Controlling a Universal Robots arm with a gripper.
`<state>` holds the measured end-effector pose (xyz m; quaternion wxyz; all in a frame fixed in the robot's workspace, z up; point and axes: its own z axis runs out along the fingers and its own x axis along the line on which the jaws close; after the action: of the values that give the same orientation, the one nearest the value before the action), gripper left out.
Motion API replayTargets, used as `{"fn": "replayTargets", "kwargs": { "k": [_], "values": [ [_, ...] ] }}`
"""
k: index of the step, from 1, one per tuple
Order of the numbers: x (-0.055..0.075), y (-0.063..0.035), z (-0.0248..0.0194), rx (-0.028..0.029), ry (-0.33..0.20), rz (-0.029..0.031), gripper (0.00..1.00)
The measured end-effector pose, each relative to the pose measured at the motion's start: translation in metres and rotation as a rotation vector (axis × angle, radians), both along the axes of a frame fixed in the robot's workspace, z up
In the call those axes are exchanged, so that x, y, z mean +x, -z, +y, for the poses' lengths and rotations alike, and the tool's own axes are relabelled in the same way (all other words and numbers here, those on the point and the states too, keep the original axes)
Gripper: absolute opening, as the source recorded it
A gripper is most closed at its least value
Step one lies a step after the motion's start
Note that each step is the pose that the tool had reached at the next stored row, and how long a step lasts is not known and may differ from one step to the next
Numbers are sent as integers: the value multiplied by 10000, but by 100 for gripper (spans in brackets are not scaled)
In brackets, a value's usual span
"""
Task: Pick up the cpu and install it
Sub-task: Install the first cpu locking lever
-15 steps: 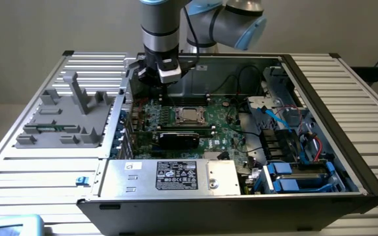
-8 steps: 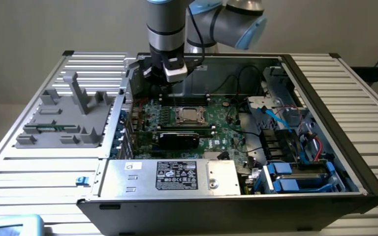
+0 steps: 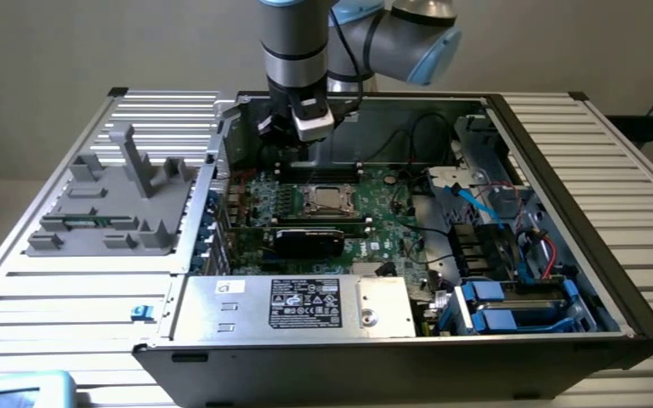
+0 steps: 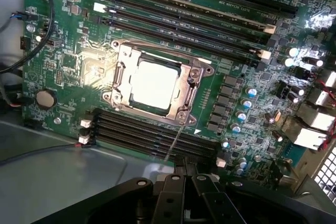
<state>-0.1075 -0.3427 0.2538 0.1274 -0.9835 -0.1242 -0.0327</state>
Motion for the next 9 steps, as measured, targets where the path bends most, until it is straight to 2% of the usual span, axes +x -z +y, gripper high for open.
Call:
{"fn": "replayTargets", "kwargs": {
  "k": [6,9],
  "values": [
    [1,1,0,4,12,-14,11],
    [0,11,0,2,320,-28,11]
  ]
}}
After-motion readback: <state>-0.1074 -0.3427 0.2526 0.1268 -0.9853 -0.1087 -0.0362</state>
